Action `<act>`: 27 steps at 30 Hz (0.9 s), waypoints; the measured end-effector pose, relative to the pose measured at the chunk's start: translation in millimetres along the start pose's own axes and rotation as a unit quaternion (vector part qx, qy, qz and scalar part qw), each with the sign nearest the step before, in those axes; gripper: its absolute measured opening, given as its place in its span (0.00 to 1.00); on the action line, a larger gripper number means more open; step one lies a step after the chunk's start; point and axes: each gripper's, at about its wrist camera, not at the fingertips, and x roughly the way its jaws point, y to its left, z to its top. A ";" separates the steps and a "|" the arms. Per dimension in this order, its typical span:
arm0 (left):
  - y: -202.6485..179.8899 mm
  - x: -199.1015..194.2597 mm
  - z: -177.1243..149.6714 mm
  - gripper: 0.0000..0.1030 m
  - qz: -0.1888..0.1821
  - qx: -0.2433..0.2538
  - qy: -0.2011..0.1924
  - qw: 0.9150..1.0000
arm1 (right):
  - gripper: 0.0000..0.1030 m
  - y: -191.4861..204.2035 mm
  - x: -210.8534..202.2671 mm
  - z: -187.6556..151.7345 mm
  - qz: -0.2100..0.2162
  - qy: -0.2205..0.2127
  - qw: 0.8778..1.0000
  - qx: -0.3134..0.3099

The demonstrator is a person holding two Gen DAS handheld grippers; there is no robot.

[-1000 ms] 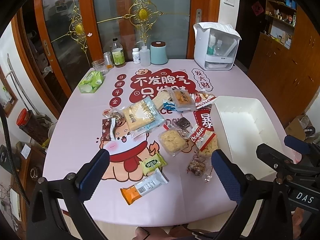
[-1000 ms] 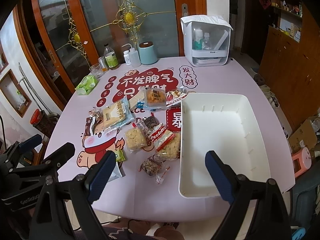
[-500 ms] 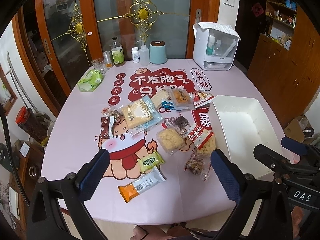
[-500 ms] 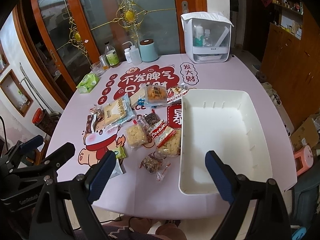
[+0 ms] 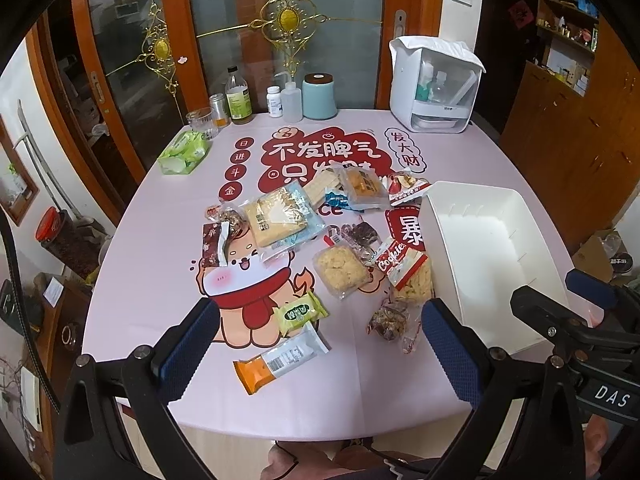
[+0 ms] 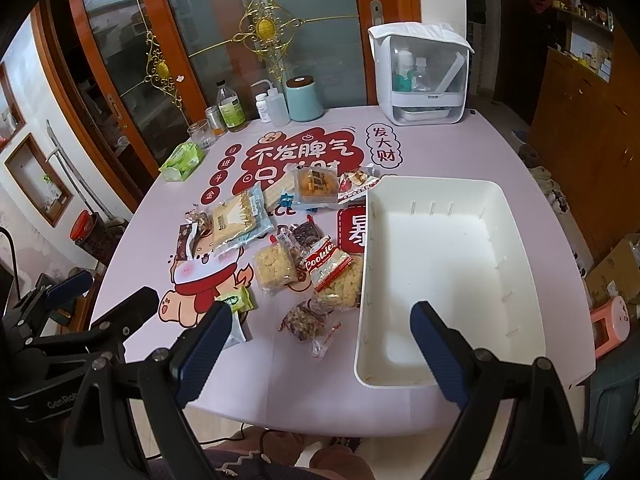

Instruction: Organize snacks

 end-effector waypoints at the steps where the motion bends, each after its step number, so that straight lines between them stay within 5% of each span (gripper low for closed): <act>1: -1.1 -0.2 -0.4 0.97 0.000 -0.001 0.001 1.000 | 0.89 -2.2 -0.3 1.0 0.001 0.000 1.000 -0.001; 27: -6.2 -0.6 -2.1 0.98 0.011 -0.005 -0.001 1.000 | 0.89 -12.1 0.5 10.8 0.014 -0.003 1.000 -0.013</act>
